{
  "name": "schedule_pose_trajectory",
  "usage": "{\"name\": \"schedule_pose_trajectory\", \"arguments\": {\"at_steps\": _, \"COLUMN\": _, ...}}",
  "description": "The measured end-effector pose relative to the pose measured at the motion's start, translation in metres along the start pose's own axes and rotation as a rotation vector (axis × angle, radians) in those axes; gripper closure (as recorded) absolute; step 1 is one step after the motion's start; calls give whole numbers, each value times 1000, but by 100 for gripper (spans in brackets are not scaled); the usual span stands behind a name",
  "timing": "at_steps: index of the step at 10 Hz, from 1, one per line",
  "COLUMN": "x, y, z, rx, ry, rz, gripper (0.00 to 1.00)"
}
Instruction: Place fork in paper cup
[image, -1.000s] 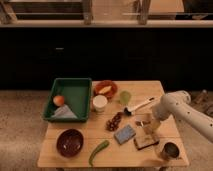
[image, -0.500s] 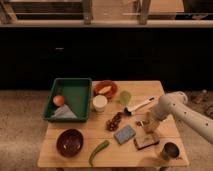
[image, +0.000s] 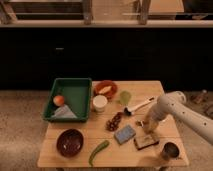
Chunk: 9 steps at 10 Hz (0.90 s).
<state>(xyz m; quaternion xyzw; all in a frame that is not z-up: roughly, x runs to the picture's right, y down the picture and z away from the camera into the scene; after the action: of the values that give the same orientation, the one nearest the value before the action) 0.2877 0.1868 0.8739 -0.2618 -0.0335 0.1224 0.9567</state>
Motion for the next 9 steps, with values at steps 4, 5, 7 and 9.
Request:
{"name": "schedule_pose_trajectory", "arguments": {"at_steps": 4, "x": 2, "y": 2, "z": -1, "rx": -7, "ry": 2, "rz": -4, "gripper": 100}}
{"name": "schedule_pose_trajectory", "arguments": {"at_steps": 5, "x": 2, "y": 2, "z": 0, "rx": -6, "ry": 2, "rz": -8, "gripper": 100}}
{"name": "schedule_pose_trajectory", "arguments": {"at_steps": 7, "x": 3, "y": 2, "z": -1, "rx": -5, "ry": 4, "rz": -10, "gripper": 100}}
{"name": "schedule_pose_trajectory", "arguments": {"at_steps": 9, "x": 3, "y": 1, "z": -1, "rx": -6, "ry": 4, "rz": -11, "gripper": 100}}
